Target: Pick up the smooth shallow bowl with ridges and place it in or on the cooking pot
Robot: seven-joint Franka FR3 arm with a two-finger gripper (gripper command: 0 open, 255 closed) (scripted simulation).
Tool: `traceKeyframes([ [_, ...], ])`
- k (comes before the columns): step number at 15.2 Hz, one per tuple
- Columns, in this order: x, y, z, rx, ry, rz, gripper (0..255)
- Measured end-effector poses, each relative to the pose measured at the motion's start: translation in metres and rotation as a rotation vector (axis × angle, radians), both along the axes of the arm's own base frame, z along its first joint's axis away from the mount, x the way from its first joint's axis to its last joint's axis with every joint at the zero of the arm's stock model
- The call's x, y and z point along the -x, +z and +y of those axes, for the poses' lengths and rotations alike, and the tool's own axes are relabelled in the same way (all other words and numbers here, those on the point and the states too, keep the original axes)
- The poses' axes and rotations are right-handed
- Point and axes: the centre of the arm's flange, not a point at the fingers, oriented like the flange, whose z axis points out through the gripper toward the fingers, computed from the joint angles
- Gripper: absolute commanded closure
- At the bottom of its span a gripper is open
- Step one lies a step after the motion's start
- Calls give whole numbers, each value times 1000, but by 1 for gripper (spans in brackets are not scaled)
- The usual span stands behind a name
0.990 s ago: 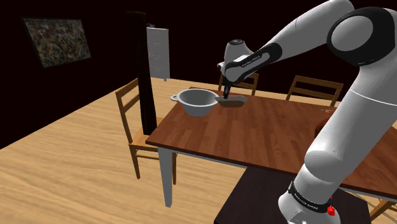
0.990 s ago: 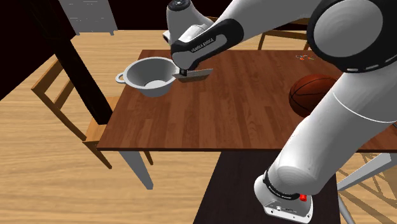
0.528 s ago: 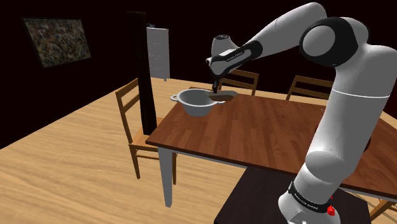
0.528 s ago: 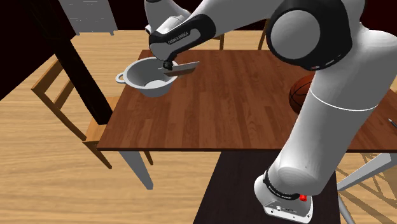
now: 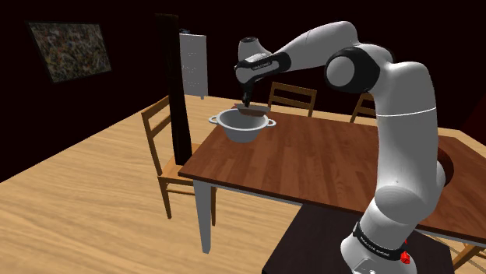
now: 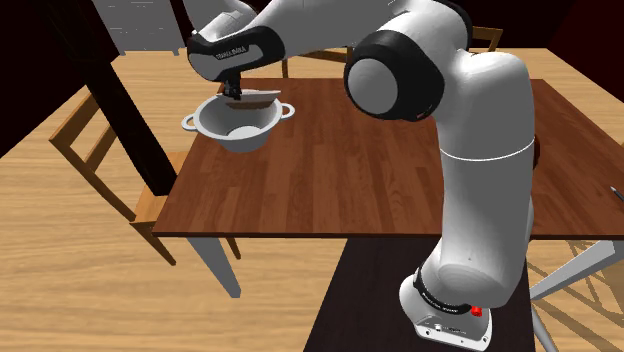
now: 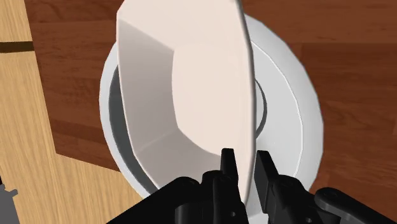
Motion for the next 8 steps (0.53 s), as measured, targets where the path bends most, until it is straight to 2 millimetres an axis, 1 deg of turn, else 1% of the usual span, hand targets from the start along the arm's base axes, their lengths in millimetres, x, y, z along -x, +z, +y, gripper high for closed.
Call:
traceKeyframes([
  [1,-12,0,4,0,0,0,255],
  [2,-25,3,5,0,1,0,255],
  [4,-47,8,5,0,0,0,255],
  [6,-56,2,7,0,0,0,255],
  [8,-58,-8,6,-1,0,0,255],
])
